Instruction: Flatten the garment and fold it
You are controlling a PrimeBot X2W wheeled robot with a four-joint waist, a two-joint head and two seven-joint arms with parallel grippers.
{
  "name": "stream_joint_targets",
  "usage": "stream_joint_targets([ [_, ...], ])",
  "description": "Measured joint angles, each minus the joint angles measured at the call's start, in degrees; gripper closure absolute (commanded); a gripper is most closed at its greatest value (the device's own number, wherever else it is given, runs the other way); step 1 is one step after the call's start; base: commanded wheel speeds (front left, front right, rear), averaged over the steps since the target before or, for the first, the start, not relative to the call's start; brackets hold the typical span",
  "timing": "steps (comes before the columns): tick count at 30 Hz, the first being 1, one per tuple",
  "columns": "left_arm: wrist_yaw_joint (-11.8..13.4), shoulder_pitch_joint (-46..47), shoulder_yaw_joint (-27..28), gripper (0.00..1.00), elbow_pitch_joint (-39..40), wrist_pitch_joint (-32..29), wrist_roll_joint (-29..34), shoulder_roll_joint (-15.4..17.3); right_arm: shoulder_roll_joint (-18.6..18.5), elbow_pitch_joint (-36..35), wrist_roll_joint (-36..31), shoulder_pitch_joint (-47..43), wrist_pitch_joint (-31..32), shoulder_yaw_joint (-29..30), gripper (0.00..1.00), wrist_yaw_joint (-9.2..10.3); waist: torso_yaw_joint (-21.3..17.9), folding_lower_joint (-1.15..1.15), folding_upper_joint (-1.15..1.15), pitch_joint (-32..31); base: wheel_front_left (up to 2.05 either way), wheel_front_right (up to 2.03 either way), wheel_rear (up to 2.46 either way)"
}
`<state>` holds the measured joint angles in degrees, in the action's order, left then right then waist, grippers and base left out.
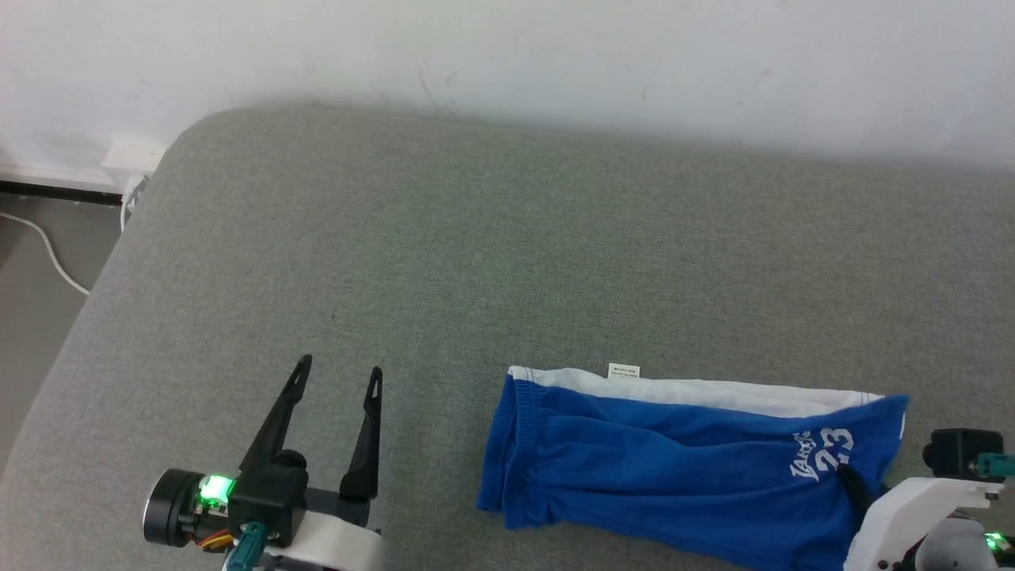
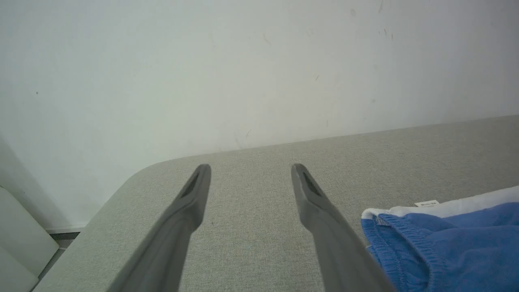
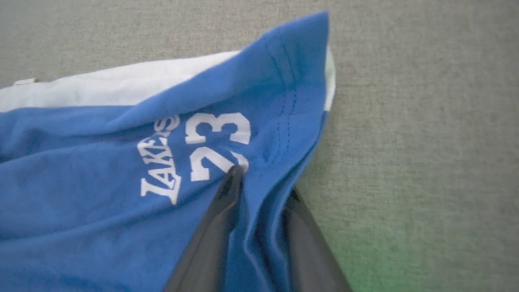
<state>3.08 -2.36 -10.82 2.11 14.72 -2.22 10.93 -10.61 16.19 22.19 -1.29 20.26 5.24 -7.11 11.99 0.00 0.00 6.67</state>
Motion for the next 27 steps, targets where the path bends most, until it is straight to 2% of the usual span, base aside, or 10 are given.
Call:
stream_joint_targets([
  [8,-1.04,-0.02,1.16,0.00,-0.56,0.01,0.00,-0.75,0.21,3.10,0.55,0.61,-4.69,1.37,1.00,-0.57,-0.76,0.00,0.00,-1.66,0.00,0.00,0.00],
  [15,-2.12,-0.04,1.68,0.00,-0.74,0.01,0.04,-1.52,-4.30,4.86,-2.03,0.57,-5.39,10.06,1.00,-0.49,-2.16,0.00,0.00,-2.63,0.00,0.00,0.00],
  [18,-2.54,-0.04,1.92,0.00,-0.97,0.01,0.05,-1.74,-5.04,4.30,-2.75,0.57,-5.16,12.57,1.00,-0.44,-2.64,0.00,0.00,-2.99,0.00,0.00,0.00],
  [23,-3.03,-0.48,2.48,0.00,-1.44,0.01,0.05,-1.96,-3.83,0.96,-3.11,0.18,-3.34,12.20,1.00,-0.42,-3.15,0.00,0.00,-4.08,0.00,0.00,0.00],
  [27,-3.59,-1.10,2.80,0.00,-1.27,0.01,-0.01,-2.67,-1.67,-4.36,-1.99,-0.94,0.24,9.31,1.00,-0.42,-3.07,0.00,0.00,-5.10,0.00,0.00,0.00],
])
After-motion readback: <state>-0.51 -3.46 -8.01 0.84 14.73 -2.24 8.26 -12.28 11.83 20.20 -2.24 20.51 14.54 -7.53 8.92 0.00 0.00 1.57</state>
